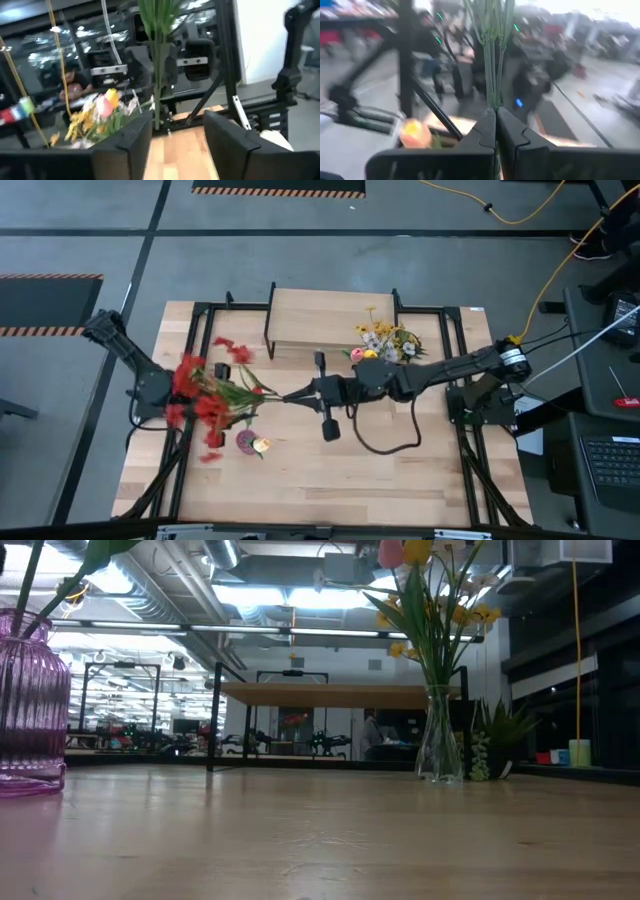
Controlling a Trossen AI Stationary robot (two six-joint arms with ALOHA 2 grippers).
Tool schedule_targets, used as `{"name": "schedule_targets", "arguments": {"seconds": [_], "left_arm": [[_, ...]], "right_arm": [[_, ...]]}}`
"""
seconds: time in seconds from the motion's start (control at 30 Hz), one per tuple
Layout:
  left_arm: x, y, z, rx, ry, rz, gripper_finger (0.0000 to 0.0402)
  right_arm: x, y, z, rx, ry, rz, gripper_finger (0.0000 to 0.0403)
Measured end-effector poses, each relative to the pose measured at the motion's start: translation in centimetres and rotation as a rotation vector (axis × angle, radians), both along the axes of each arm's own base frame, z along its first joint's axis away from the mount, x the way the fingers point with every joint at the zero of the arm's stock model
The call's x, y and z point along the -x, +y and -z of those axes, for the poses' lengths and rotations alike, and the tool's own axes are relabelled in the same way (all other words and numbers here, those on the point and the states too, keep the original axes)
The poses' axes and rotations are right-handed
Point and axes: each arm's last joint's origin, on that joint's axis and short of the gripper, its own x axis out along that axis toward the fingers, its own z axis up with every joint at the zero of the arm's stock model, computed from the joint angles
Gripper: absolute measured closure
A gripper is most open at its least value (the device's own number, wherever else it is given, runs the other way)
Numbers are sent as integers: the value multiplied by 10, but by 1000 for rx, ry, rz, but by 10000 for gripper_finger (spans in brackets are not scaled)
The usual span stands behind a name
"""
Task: Pick and place flowers into a vace then onto a shelf
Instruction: Put the red flowers into the violet vase
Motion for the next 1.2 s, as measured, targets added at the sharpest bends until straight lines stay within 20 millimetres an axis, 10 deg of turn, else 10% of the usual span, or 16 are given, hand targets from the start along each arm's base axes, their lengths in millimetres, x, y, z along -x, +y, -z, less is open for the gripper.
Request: {"name": "schedule_targets", "arguments": {"seconds": [0.67, 1.2], "left_arm": [[-69, 4, -42, -100, 17, 63, 229], [-69, 1, -51, -136, 7, 119, 233]], "right_arm": [[-4, -14, -4, 74, -79, -188, 403], [-4, -19, -4, 73, -76, -218, 403]]}}
